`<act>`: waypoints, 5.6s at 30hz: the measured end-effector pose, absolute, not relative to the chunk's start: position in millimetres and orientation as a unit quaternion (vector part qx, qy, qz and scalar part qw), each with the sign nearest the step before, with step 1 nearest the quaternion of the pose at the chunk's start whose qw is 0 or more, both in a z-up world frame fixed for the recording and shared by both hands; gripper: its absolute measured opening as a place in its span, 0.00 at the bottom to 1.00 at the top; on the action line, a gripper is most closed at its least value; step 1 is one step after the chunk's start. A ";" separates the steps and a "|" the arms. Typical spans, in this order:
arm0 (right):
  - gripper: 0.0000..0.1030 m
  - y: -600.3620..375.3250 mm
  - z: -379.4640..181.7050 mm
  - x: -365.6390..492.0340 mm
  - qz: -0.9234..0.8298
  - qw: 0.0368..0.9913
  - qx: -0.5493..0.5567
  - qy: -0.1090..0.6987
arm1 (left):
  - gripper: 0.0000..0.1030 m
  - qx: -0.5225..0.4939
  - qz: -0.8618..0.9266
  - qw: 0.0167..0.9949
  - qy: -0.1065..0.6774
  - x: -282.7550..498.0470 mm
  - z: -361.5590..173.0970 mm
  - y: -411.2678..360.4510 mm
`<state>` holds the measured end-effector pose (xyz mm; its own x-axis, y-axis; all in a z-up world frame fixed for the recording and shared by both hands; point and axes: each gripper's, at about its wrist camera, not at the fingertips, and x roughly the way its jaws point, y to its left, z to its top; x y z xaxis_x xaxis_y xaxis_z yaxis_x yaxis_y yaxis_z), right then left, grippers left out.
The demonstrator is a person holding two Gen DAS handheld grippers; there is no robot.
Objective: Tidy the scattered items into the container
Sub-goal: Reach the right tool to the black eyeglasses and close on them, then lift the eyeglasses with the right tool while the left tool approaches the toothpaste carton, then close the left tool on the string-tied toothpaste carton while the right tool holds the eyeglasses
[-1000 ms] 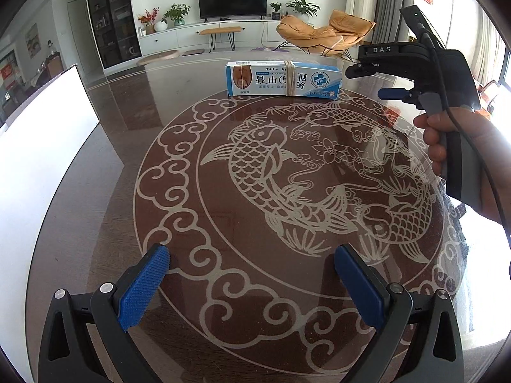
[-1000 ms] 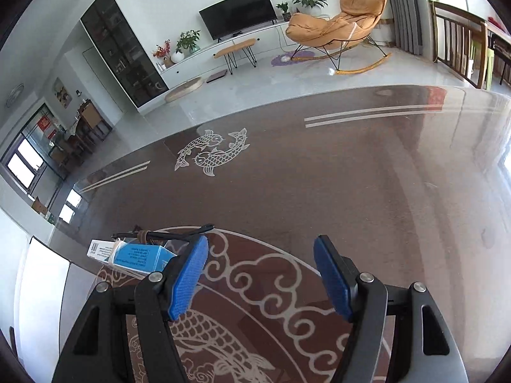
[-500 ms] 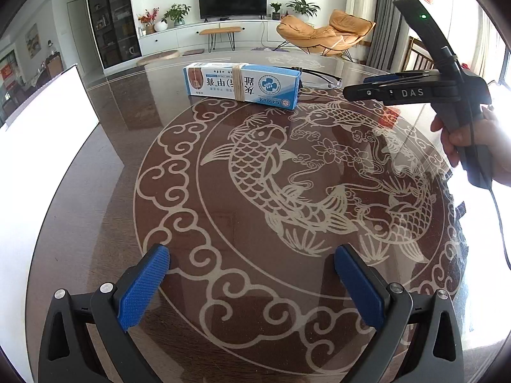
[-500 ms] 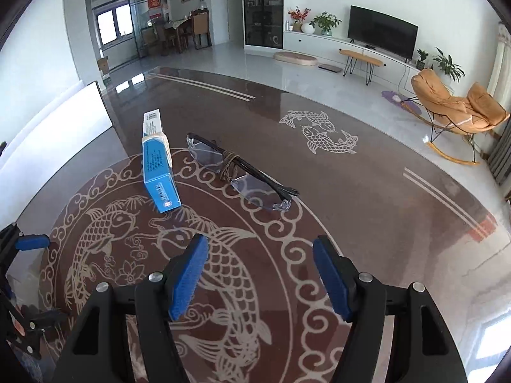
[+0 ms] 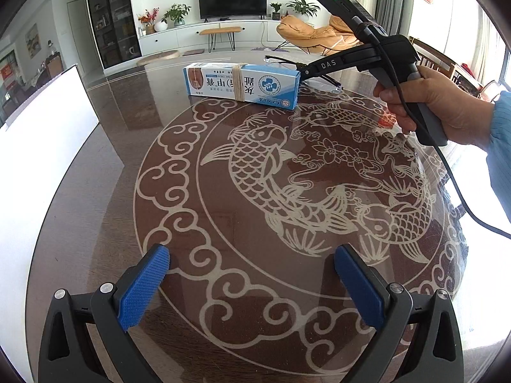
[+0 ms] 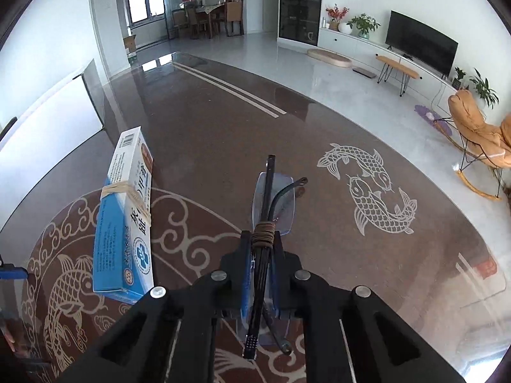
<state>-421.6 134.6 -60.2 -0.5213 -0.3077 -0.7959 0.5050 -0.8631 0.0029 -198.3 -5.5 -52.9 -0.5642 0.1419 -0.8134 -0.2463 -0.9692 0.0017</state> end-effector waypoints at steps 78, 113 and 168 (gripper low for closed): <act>0.74 204.7 -36.9 -258.7 -0.896 0.010 0.443 0.010 | 1.00 -0.474 0.879 0.037 0.020 -295.0 -62.6 34.9; 0.74 205.6 -37.4 -258.9 -0.896 0.010 0.443 0.010 | 1.00 -0.525 0.841 0.017 -0.132 -380.5 -9.8 -4.4; 0.74 205.9 -37.3 -259.1 -0.896 0.009 0.443 0.010 | 0.44 -0.454 0.865 0.189 0.101 -375.1 -50.0 8.1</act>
